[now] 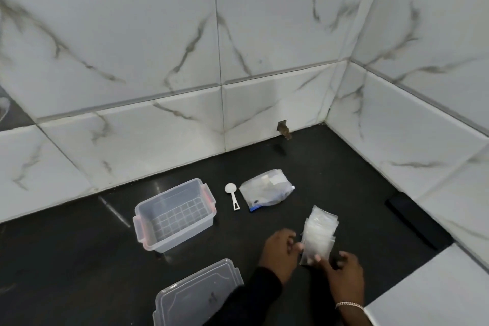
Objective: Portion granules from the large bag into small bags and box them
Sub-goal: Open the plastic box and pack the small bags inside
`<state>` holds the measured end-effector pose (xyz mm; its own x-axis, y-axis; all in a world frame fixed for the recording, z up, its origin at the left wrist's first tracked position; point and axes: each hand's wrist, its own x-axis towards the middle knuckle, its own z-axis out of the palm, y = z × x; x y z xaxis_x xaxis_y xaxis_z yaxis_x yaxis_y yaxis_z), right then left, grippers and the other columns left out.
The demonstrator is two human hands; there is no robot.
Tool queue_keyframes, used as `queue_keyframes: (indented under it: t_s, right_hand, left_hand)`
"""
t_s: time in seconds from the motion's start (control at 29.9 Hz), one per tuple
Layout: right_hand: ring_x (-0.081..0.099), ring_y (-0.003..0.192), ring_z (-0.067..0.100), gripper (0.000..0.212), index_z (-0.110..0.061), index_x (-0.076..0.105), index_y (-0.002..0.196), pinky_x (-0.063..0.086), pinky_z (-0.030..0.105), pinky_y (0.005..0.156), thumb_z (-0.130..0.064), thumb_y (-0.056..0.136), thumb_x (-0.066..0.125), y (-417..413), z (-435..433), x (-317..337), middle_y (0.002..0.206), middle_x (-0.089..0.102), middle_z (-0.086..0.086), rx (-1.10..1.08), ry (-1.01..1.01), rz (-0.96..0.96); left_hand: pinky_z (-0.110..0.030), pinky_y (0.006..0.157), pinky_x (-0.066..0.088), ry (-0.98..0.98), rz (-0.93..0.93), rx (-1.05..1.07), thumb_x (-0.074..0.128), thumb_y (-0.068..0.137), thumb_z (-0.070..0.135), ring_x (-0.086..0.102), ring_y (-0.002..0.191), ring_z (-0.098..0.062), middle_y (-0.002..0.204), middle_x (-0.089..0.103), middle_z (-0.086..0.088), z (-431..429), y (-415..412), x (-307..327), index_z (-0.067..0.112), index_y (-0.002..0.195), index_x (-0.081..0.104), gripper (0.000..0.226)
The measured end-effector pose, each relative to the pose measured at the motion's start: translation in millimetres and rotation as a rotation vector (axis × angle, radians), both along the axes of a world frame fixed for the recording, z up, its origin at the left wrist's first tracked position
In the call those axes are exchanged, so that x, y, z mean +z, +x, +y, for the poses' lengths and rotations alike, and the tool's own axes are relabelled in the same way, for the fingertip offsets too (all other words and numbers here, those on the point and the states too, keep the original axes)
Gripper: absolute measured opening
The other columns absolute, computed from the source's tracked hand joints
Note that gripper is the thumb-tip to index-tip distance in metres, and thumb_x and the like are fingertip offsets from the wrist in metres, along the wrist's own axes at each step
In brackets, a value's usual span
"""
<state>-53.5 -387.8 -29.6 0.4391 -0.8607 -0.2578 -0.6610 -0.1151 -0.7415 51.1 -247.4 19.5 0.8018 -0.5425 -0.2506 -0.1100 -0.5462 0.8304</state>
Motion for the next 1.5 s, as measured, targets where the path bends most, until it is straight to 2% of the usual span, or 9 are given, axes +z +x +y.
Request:
queue_keyframes:
  t_s: [0.17, 0.57, 0.67, 0.84, 0.94, 1.07, 1.2, 1.34, 1.5]
  right_hand:
    - [0.063, 0.069, 0.013, 0.019, -0.014, 0.067, 0.068, 0.041, 0.025, 0.060, -0.016, 0.077, 0.084, -4, -1, 13, 0.068, 0.069, -0.002, 0.036, 0.035, -0.070]
    - [0.056, 0.044, 0.000, 0.025, 0.000, 0.053, 0.072, 0.047, 0.009, 0.049, 0.016, 0.084, 0.067, -26, -17, 35, 0.049, 0.064, -0.002, -0.009, 0.315, -0.314]
    - [0.070, 0.055, 0.013, 0.035, -0.005, 0.056, 0.101, 0.058, 0.027, 0.048, 0.026, 0.086, 0.048, -14, -12, 55, 0.068, 0.074, 0.008, -0.056, 0.693, -0.551]
    - [0.066, 0.087, 0.037, 0.041, -0.010, 0.066, 0.120, 0.058, 0.042, 0.067, 0.008, 0.083, 0.062, 36, 15, 103, 0.107, 0.072, 0.026, 0.278, 0.903, -0.571]
    - [0.064, 0.078, 0.036, 0.026, 0.005, 0.068, 0.106, 0.059, 0.040, 0.062, -0.007, 0.084, 0.071, 94, 50, 131, 0.096, 0.070, 0.030, 0.492, 0.789, -0.481]
    - [0.069, 0.065, 0.015, 0.007, 0.001, 0.068, 0.086, 0.056, 0.027, 0.057, -0.001, 0.086, 0.074, 200, 126, 154, 0.077, 0.072, 0.014, 0.784, 0.418, -0.409]
    - [0.071, 0.086, 0.025, 0.005, -0.012, 0.062, 0.079, 0.042, 0.022, 0.062, -0.010, 0.081, 0.066, 286, 187, 129, 0.081, 0.066, 0.007, 0.991, 0.007, 0.001]
    - [0.066, 0.110, 0.032, 0.024, -0.004, 0.067, 0.111, 0.053, 0.032, 0.086, -0.011, 0.089, 0.057, 309, 212, 101, 0.115, 0.068, 0.015, 1.107, -0.173, 0.305]
    - [0.065, 0.109, 0.023, 0.018, -0.008, 0.065, 0.095, 0.044, 0.029, 0.079, -0.006, 0.097, 0.048, 304, 234, 98, 0.084, 0.058, 0.003, 1.297, -0.506, 0.453]
  left_hand:
    - [-0.032, 0.085, 0.052, 0.040, 0.145, 0.081, 0.063, 0.085, 0.040, 0.063, 0.095, -0.018, 0.103, 0.065, -0.001, -69, 20, -9, 0.019, 0.101, 0.059, 0.027]
    - [-0.025, 0.073, 0.050, 0.016, 0.185, 0.096, 0.058, 0.087, 0.013, 0.052, 0.068, -0.007, 0.073, 0.055, 0.009, -63, 34, -2, 0.025, 0.072, 0.049, 0.021]
    - [-0.021, 0.067, 0.051, -0.110, 0.098, 0.110, 0.053, 0.091, 0.013, 0.059, 0.071, -0.003, 0.078, 0.063, 0.009, -25, 34, 13, 0.027, 0.078, 0.048, 0.020]
    - [-0.016, 0.054, 0.049, -0.255, -0.237, 0.528, 0.050, 0.093, 0.005, 0.064, 0.063, -0.004, 0.070, 0.064, 0.002, 97, 54, 68, 0.021, 0.083, 0.052, 0.019]
    - [-0.018, 0.054, 0.047, -0.162, -0.405, 0.765, 0.053, 0.086, -0.005, 0.061, 0.064, -0.005, 0.072, 0.063, 0.002, 164, 93, 88, 0.019, 0.082, 0.053, 0.025]
    - [-0.030, 0.059, 0.056, 0.023, -0.242, 0.916, 0.054, 0.083, 0.000, 0.065, 0.068, -0.025, 0.075, 0.064, -0.006, 215, 147, 71, 0.017, 0.076, 0.052, 0.019]
    - [-0.040, 0.083, 0.054, 0.433, -0.083, 0.716, 0.047, 0.086, 0.008, 0.062, 0.095, -0.040, 0.103, 0.064, -0.020, 223, 177, 51, 0.008, 0.097, 0.058, 0.016]
    - [-0.033, 0.096, 0.047, 0.632, -0.064, 0.479, 0.047, 0.089, 0.009, 0.057, 0.119, -0.030, 0.124, 0.061, -0.012, 202, 188, 39, 0.009, 0.117, 0.059, 0.030]
    - [-0.032, 0.093, 0.046, 0.855, -0.135, 0.360, 0.046, 0.095, 0.014, 0.057, 0.120, -0.019, 0.127, 0.062, 0.000, 196, 194, 35, 0.019, 0.122, 0.062, 0.032]
